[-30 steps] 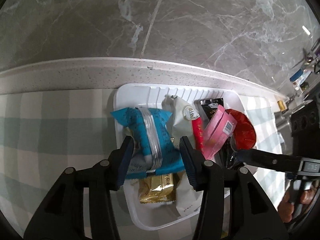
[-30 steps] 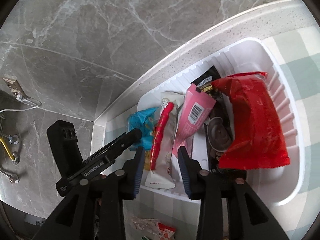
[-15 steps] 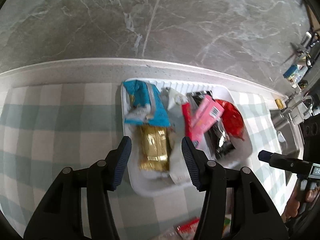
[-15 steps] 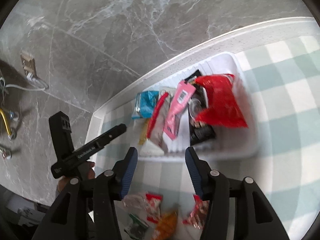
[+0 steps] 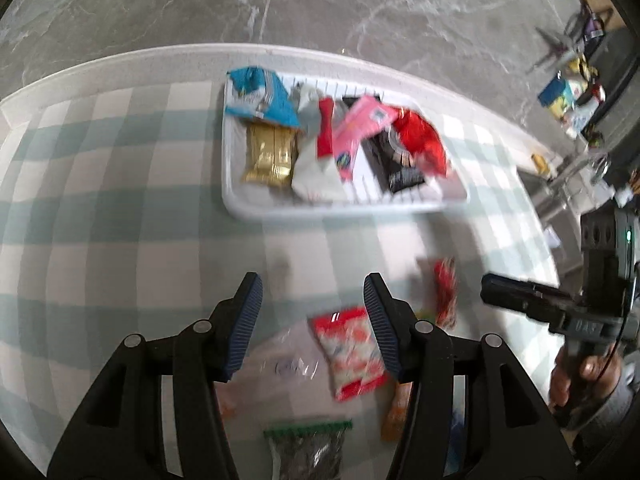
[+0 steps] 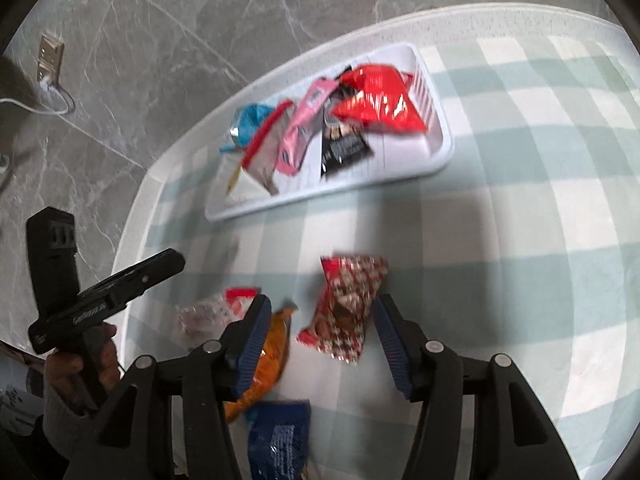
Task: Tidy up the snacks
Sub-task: 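Grasp fruit candy packet with left tool while right tool grasps checkered candy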
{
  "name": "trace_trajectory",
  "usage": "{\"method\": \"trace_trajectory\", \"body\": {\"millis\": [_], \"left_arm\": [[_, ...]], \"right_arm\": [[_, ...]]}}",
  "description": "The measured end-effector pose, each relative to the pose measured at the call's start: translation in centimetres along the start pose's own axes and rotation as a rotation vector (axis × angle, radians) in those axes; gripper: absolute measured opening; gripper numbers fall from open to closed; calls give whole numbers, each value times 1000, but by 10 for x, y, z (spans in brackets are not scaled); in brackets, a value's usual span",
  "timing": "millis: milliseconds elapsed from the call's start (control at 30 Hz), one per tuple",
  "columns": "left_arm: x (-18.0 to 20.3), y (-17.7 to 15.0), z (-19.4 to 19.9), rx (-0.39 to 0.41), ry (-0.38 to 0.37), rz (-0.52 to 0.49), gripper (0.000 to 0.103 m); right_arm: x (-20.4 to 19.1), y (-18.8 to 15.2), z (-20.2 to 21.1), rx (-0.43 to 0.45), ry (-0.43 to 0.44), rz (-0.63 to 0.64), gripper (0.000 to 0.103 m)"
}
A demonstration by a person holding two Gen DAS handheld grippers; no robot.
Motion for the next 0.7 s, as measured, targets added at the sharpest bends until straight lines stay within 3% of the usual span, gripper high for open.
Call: {"method": "trace_trajectory", "body": {"millis": [233, 700], "left_arm": [[-5, -29, 4, -24, 71, -70, 51], [39, -50, -22, -94, 2, -160, 51]], "right_arm": [[1, -11, -13, -24, -32, 19, 58], [2, -11, -32, -41, -107, 56, 58]]}}
Point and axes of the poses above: each gripper's, at about its wrist camera, not at the fingertips, and z roughly against the way its jaws point, x to its right, y to its top, the point moved 5 cm from there along -z, roughly the way its jaws point, and after that the axes turned 5 degrees about y, right-handed, at the moved point
